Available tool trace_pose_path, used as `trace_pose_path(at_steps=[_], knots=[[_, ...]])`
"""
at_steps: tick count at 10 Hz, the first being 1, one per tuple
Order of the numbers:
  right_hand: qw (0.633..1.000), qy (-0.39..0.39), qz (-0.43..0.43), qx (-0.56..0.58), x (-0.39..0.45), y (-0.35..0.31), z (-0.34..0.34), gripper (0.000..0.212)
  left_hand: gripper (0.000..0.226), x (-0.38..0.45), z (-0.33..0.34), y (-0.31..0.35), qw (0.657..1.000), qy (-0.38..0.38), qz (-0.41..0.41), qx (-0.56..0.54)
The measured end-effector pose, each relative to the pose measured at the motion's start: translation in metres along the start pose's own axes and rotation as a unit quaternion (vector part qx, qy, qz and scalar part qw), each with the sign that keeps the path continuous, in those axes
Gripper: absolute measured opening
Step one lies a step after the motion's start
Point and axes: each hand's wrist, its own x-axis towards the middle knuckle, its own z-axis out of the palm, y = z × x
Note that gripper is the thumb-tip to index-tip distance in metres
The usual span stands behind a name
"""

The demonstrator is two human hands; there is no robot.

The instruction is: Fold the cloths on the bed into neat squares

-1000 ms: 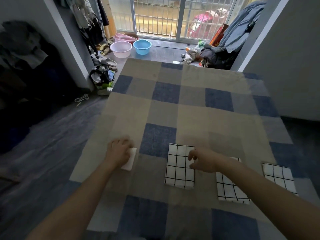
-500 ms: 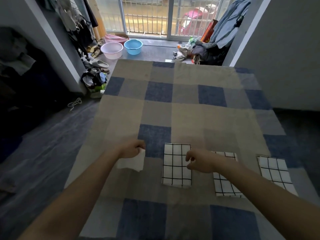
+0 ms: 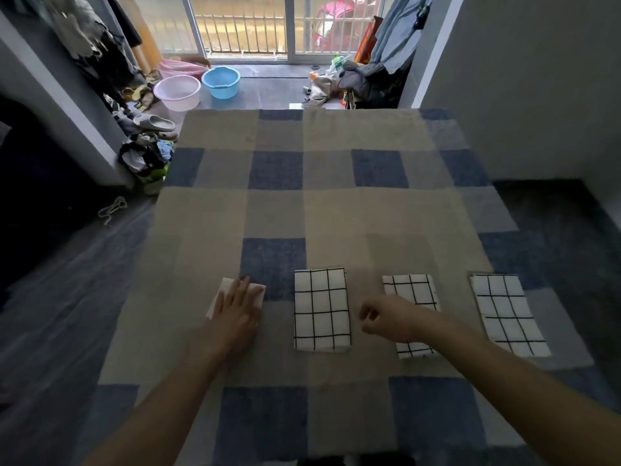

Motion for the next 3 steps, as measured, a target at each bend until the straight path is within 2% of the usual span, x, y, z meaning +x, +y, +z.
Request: trace_pose_path(at_steps=[1,2,3], knots=[[1.000,0.025,-0.002,0.010,-0.012,0.004,0.005,0.036,0.048,0.001,-0.011,0.014,0.999,0.046,-0.002,-0.018],[0.995,0.092,-0.017,0.020,-0.027,0.012,0.006,0.040,0.048,-0.006,-0.023,0.045,0.988,0.141,0.037,-0.051],[0.986,0.161,-0.035,0.009,-0.046,0.020,0.003,0.039,0.043,-0.021,-0.036,0.090,0.973,0.220,0.042,-0.055]])
